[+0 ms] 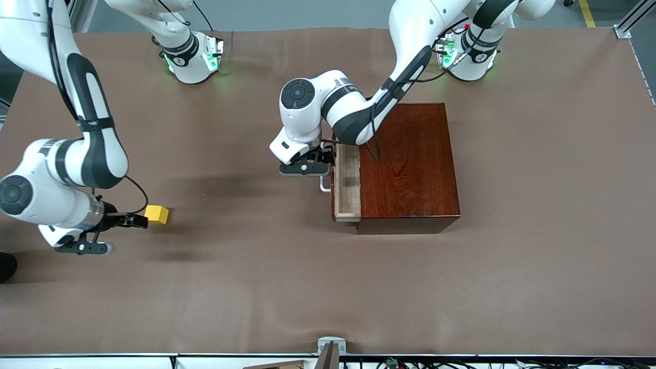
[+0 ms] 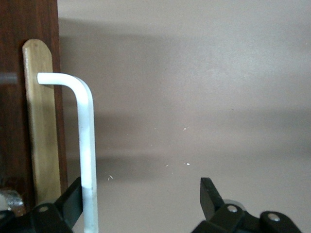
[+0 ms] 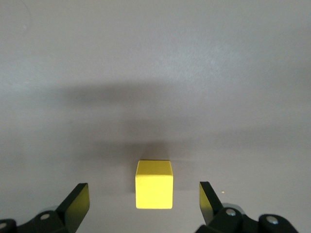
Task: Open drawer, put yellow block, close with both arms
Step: 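Pull the drawer open with the left gripper while the right gripper grasps the cube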
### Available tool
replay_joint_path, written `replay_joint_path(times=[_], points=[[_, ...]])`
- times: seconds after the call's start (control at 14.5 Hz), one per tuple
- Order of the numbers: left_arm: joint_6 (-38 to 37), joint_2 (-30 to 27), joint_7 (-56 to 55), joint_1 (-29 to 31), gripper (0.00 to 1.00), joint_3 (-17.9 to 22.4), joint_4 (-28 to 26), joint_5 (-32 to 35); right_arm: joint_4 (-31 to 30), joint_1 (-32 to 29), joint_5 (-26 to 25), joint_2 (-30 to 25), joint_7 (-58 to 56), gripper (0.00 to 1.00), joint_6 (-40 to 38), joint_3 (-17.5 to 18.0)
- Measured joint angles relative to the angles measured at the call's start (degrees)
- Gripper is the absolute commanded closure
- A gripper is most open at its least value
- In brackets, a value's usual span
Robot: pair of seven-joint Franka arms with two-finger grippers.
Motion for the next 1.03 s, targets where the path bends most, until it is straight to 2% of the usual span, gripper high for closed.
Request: replay_joint_path(times=[0.41, 1.03], points=[[3.3, 0.0, 0.0, -0.7, 0.00, 0.0, 0.0, -0.8, -7.9, 0.0, 0.0, 0.0, 0.0, 0.00, 5.8, 0.1], [9.6, 1.1, 0.0, -1.8, 0.00, -0.1, 0.0, -1.0, -11.0, 0.0, 0.0, 2.3, -3.2, 0.00, 11.2, 0.2]])
